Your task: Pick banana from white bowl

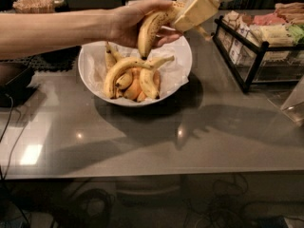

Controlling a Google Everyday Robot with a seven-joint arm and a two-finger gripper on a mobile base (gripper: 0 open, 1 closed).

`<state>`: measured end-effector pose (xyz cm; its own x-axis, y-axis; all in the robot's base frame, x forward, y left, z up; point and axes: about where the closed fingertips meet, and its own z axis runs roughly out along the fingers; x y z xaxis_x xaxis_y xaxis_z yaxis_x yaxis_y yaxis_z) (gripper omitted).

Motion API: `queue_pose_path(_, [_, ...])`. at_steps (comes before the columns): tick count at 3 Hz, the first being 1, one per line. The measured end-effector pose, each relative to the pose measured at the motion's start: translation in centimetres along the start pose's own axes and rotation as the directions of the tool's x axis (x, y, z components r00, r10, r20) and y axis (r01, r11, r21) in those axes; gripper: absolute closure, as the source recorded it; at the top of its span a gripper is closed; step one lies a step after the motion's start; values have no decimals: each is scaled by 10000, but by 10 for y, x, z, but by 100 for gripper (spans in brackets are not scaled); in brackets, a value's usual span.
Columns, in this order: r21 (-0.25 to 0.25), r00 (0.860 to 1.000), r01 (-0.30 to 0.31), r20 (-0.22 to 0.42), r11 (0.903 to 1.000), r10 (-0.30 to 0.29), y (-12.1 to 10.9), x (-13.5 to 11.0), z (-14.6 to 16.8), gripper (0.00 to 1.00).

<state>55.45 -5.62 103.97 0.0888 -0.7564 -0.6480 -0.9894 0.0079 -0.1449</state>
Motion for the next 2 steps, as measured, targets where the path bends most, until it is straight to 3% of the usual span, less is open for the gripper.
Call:
queue_pose_path(1, [0,10000,0,0,10000,0,0,0,0,100])
queue_pose_path(2, [0,10000,0,0,10000,0,0,0,0,81])
